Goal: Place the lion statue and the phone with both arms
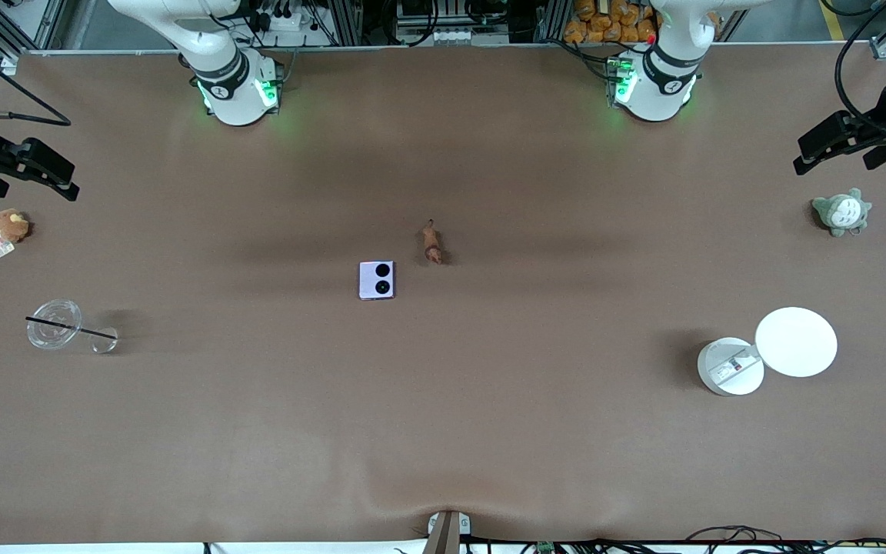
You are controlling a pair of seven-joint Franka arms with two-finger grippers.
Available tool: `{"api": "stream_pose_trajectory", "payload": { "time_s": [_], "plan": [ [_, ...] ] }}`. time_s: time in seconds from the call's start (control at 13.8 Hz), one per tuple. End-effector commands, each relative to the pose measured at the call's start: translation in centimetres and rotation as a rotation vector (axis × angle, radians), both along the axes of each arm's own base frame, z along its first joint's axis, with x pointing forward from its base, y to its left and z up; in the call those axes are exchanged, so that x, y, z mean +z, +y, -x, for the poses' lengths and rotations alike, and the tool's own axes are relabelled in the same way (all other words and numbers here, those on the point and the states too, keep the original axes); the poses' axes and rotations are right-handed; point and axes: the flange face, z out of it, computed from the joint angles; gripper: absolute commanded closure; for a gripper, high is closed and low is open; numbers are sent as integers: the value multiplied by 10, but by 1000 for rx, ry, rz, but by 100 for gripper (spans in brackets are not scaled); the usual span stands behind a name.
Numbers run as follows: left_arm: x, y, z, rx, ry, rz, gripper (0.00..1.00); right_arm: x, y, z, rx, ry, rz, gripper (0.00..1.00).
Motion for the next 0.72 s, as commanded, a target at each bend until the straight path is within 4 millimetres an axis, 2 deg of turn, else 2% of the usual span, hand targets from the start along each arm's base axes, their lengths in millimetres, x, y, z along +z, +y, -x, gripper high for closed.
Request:
{"api": "stream_pose_trajectory", "payload": {
  "time_s": [0.0, 0.29, 0.65],
  "plan": [
    [4, 1, -2, -29, -2, 6, 0, 4, -1, -4, -8, -5, -71, 0],
    [2, 2, -7, -26, 1, 6, 0, 3, -2, -4, -10, 1, -78, 0],
    [-11, 0, -9, -34, 30, 8, 0, 2, -2, -4, -5, 4, -64, 0]
  ]
}}
